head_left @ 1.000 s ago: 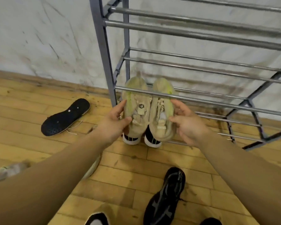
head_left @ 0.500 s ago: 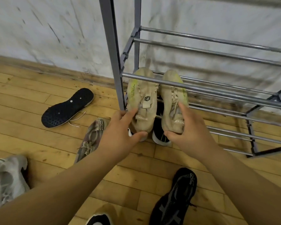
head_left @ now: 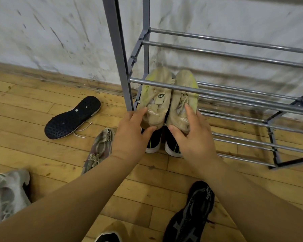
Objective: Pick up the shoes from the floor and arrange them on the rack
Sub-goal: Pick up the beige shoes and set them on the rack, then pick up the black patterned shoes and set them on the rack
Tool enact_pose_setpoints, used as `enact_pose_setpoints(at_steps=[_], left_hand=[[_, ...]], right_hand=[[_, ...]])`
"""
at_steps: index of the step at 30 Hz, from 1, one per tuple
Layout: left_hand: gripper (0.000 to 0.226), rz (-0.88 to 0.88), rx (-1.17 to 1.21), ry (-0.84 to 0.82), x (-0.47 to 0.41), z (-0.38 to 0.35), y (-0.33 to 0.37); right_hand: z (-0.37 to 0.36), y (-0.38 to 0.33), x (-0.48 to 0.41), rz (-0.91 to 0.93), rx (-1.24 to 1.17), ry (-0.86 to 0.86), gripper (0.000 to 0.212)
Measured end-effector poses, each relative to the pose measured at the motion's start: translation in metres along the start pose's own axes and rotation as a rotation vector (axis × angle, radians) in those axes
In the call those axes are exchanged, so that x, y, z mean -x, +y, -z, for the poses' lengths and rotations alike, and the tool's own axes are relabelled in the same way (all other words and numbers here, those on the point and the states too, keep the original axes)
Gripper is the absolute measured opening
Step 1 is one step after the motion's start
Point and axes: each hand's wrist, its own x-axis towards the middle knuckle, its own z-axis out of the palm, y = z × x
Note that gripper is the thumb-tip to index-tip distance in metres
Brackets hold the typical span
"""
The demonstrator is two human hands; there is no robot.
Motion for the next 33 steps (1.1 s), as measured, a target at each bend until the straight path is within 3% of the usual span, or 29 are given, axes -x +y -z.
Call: enact_pose_setpoints(at_steps=[13, 15, 17, 21, 23, 25, 29, 33], left_hand=[[0.067, 0.009, 0.057, -0.027, 0.028, 0.006, -0.016], [0.070, 0.025, 0.026, -0.148, 0.060, 0.002, -0.025], [0.077, 0.062, -0.013, -0.385, 0.102, -0.011, -0.036], [0.110, 0.296, 0.087, -1.034, 0.180, -0.042, -0.053], [0.120, 0.415, 0.205, -1.223, 0.197, -0.052, -0.057], [0.123, 0.483, 0.281, -1.287, 0.200, -0.059, -0.056], [0.118, 0.546, 0.413, -1.302, 0.206, -0.068, -0.055], [0.116, 0.551, 0.505, -1.166, 0.216, -0.067, -0.072]], right_hand=[[0.012, 0.011, 0.040, 0.063, 0.034, -0.034, 0.080], [0.013, 0.032, 0.073, 0.116, 0.052, 0.056, 0.067], [0.011, 0.059, 0.103, 0.047, 0.082, 0.013, 0.063], [0.002, 0.115, 0.128, -0.352, 0.063, -0.448, 0.089], [-0.008, 0.133, 0.134, -0.453, 0.033, -0.541, 0.098], [-0.014, 0.138, 0.132, -0.529, -0.016, -0.515, 0.099], [-0.017, 0.130, 0.122, -0.641, -0.096, -0.497, 0.077], [-0.012, 0.128, 0.121, -0.652, -0.121, -0.555, 0.067]])
